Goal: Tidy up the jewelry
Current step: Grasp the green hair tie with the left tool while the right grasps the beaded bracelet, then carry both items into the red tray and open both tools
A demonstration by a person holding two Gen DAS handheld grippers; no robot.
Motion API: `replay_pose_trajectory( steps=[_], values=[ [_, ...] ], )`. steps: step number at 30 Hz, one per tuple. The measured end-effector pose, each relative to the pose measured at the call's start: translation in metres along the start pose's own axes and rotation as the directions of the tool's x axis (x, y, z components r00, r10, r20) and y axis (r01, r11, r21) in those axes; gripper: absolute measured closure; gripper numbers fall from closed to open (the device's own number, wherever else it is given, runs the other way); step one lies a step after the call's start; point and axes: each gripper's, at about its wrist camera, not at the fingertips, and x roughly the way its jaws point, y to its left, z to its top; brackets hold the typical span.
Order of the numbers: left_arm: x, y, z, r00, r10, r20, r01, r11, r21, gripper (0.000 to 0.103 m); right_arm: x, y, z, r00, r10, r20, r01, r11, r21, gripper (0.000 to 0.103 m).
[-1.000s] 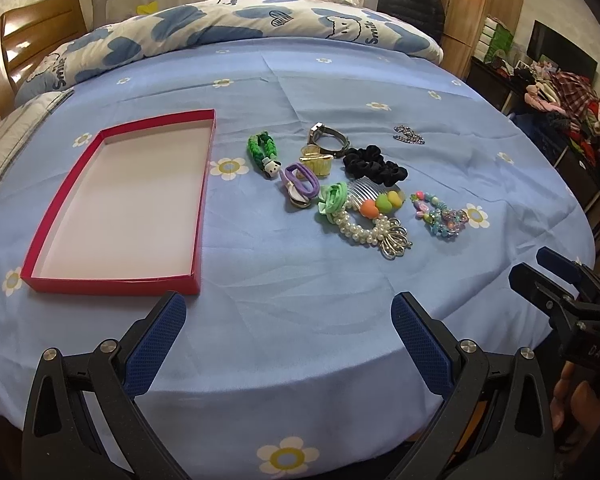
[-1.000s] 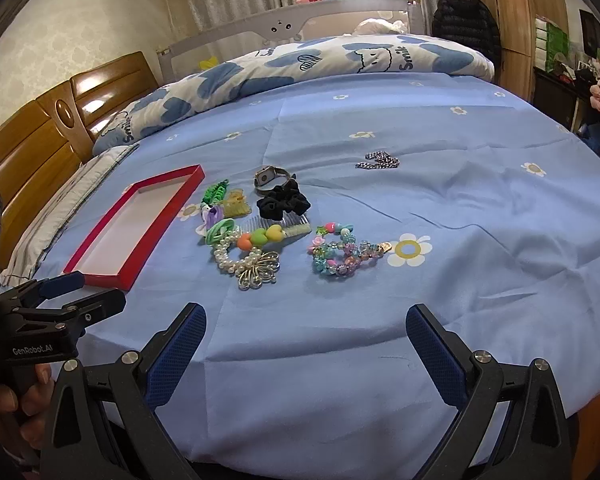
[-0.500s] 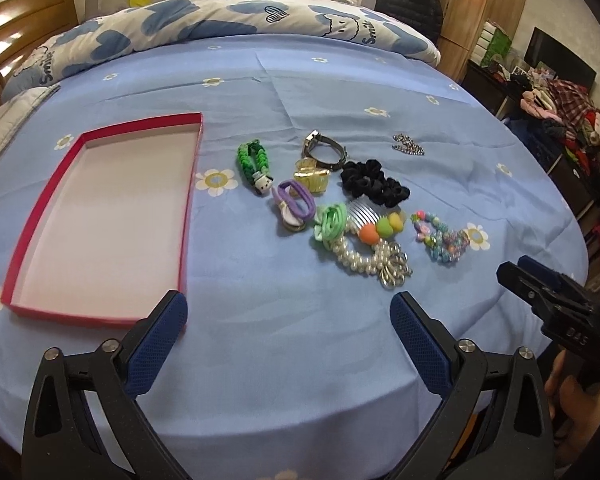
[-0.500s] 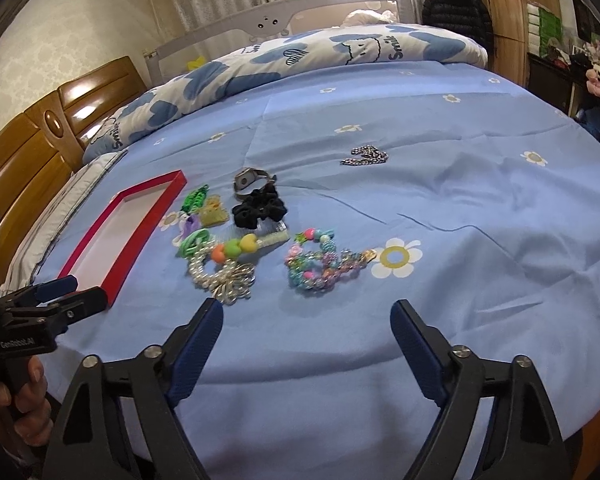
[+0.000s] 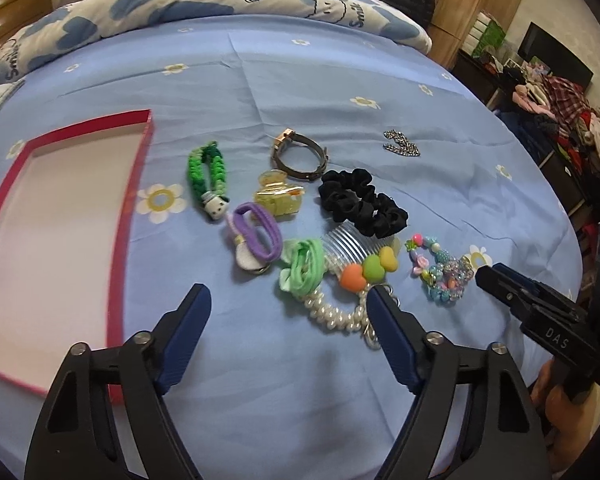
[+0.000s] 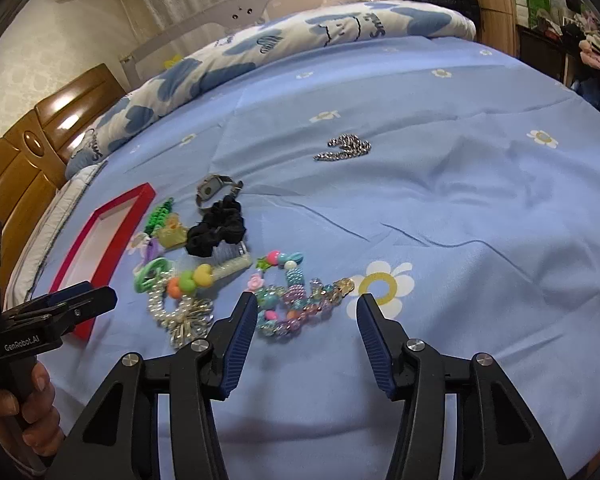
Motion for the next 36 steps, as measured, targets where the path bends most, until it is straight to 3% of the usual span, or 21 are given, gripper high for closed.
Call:
replay_pose_trajectory(
  steps=[2,5,8,10,12,15,25,36],
  values=[
    [0.005,-0.001,0.003,1.000,-0.004,-0.008,0.004,1.000,0.002,0.027,0.007,-0.002,0.001,1.000,-0.003,-0.017,0.004,1.000,0.002,0.054],
    [0.014,-0.002,0.006,1.000,0.000,-0.025,0.000,1.000,0.010,0.040,0.017,-0.004,-0.001,0.999,-0.001,-0.045,0.001,1.000,0.008,0.061],
    [0.027,0.001,0.007,0.998,-0.013,-0.063,0.013,1.000,0.001,0.062,0.026,-0.006,-0.003,0.998,0.009,-0.061,-0.008,1.000,0.015,0.069],
    [0.033,0.002,0.006,0.996,-0.025,-0.081,0.025,1.000,-0.007,0.083,0.027,-0.007,-0.003,0.998,0.016,-0.056,-0.015,1.000,0.023,0.074],
    [0.033,0.005,0.004,0.995,-0.047,-0.088,0.046,0.999,-0.018,0.086,0.026,-0.007,-0.002,0.998,0.032,-0.048,-0.030,0.999,0.034,0.091],
    [0.026,0.008,0.004,0.996,-0.054,-0.077,0.053,0.998,-0.019,0.095,0.021,-0.005,-0.001,0.999,0.029,-0.028,-0.028,0.999,0.028,0.096],
    [-0.016,0.023,0.003,0.997,-0.077,0.001,0.077,0.996,-0.054,0.096,-0.013,0.011,0.008,0.996,0.069,0.051,-0.069,0.998,0.006,0.096],
    [-0.063,0.052,-0.005,0.995,-0.073,0.072,0.080,0.991,-0.111,0.096,-0.031,0.066,0.025,0.982,0.172,0.078,-0.165,0.983,-0.084,0.096]
  ],
)
